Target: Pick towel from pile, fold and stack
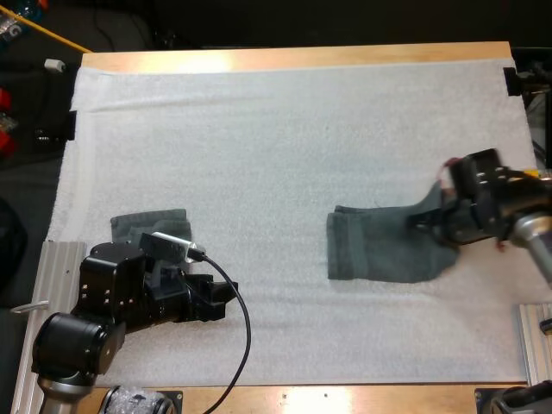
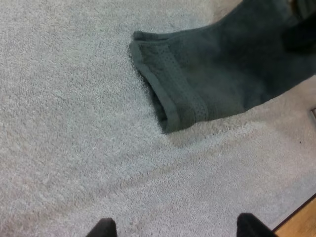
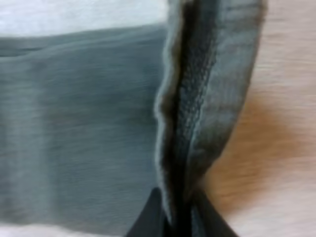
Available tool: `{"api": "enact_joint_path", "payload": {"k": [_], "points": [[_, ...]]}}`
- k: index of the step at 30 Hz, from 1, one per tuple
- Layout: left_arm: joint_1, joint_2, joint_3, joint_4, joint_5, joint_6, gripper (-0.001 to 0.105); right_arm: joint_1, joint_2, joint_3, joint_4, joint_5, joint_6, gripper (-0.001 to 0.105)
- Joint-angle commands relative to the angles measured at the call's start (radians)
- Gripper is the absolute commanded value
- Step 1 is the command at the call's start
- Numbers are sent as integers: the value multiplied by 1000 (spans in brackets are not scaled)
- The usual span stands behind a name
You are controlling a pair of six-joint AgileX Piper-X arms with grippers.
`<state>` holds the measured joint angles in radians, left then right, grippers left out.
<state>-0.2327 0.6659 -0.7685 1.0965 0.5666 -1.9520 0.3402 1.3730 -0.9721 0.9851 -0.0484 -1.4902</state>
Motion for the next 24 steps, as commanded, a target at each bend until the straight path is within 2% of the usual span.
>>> {"api": "enact_joint_path", "payload": {"k": [1,6,10,12,15,21,22,24], "points": [[0,1,-2,-1,6,6,50,34,14,-6,-23,-21,40,0],[0,1,-2,-1,13,6,50,163,115,-6,-119,-64,190,0],[0,1,-2,-1,13,6,50,195,180,-6,-193,-102,296,0],[0,1,-2,-1,13,6,50,195,215,-6,-226,-161,348,0],[0,1,-2,-1,13,6,50,195,246,-6,-282,-225,385,0],[0,1,-2,-1,13,6,50,198,272,-6,-336,-240,422,1],[0,1,-2,-1,13,6,50,198,274,-6,-335,-240,422,3],[0,1,-2,-1,13,6,50,198,275,-6,-335,-254,422,19]]}}
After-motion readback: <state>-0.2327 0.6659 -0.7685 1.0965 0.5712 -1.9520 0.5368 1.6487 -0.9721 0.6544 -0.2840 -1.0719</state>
